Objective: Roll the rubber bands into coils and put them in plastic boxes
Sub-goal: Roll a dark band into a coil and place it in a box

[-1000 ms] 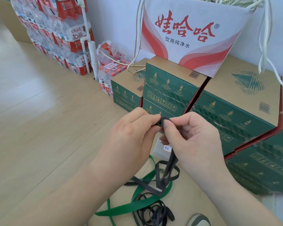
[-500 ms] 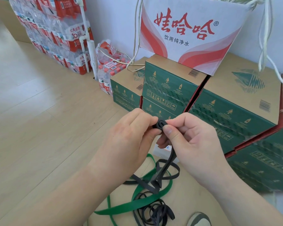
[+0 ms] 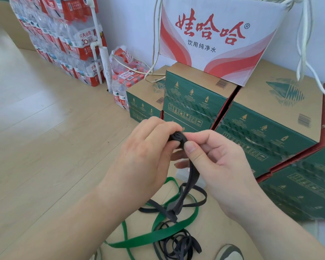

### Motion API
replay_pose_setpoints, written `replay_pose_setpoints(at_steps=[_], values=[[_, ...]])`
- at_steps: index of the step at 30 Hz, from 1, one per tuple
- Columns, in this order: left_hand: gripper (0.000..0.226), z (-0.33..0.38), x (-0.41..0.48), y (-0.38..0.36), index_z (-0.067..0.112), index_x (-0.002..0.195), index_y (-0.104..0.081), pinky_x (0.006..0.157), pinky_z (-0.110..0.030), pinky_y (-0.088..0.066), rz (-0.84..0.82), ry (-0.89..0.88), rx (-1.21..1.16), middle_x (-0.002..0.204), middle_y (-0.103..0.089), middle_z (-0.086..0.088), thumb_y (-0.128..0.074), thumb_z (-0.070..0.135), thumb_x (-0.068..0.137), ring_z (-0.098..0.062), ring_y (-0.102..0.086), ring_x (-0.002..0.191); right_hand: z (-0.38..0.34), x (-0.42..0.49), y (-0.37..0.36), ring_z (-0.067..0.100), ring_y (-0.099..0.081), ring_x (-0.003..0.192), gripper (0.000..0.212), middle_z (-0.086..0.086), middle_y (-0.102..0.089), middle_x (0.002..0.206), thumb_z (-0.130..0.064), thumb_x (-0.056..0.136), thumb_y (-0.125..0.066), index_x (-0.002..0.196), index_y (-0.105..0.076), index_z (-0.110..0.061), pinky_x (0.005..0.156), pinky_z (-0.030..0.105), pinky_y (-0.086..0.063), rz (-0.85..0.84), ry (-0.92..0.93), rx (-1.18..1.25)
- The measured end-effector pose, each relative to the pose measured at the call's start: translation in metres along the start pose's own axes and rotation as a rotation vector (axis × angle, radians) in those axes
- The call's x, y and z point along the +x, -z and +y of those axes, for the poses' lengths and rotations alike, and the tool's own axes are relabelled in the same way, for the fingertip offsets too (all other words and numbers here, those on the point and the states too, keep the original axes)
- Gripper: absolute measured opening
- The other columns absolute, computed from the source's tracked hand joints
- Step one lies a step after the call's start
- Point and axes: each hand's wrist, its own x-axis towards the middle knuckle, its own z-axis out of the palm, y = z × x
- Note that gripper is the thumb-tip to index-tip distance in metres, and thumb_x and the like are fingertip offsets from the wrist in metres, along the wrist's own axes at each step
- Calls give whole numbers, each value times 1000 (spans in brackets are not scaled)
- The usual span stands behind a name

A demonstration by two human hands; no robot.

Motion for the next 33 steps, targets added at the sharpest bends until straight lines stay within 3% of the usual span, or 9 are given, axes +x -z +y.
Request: replay_pose_setpoints(at_steps=[3,7,12,19,23,28,31,33], values=[[11,3,3,2,6,107,-64,73,-39,-50,39,38,-34,94,-57,-1,-63,3,96,-21,-55,84,1,6,2,27,-77,88,23,14,-79,94,-15,80,-72,101,-76,-7,83,41,-64,46,-77,213],[7,5,6,4,0,100,-64,69,-43,-50,80,-13,-30,92,-58,-7,-66,0,94,-27,-56,81,2,10,6,29,-75,88,24,18,-79,94,-17,71,-79,93,-79,-8,92,44,-61,38,-66,267],[11,3,5,9,-4,92,-68,66,-42,-49,162,-42,10,86,-61,-11,-71,7,91,-28,-57,76,0,7,3,28,-76,85,27,18,-79,96,-16,71,-78,97,-79,-8,86,41,-62,-54,-46,297],[23,6,0,8,5,73,-66,55,-40,-45,193,12,-27,71,-57,-4,-85,16,80,-23,-54,64,3,8,-1,26,-71,75,21,17,-79,90,-10,76,-74,96,-76,-4,75,35,-63,32,-20,228],[10,5,-3,1,8,88,-76,61,-37,-50,89,65,-112,80,-64,-2,-84,13,84,-19,-61,71,4,10,4,21,-70,70,15,11,-79,83,7,90,-67,94,-75,-5,70,28,-61,76,8,106],[6,-4,-1,4,10,97,-77,66,-41,-53,-25,33,-142,87,-67,-1,-74,12,93,-20,-64,78,1,14,14,19,-74,73,21,7,-80,85,6,93,-64,98,-76,-11,75,28,-61,52,12,-61],[38,-6,0,8,9,127,-69,83,-38,-55,-87,13,-111,110,-68,0,-78,12,90,-16,-63,99,0,10,10,15,-75,79,26,3,-81,88,6,96,-61,101,-76,-15,78,25,-60,1,9,-108],[45,-5,-2,6,6,135,-64,89,-35,-54,-103,-31,-109,119,-67,-3,-75,6,92,-17,-63,107,0,8,5,16,-76,86,29,1,-81,91,5,97,-59,104,-76,-18,83,30,-61,-7,15,-108]])
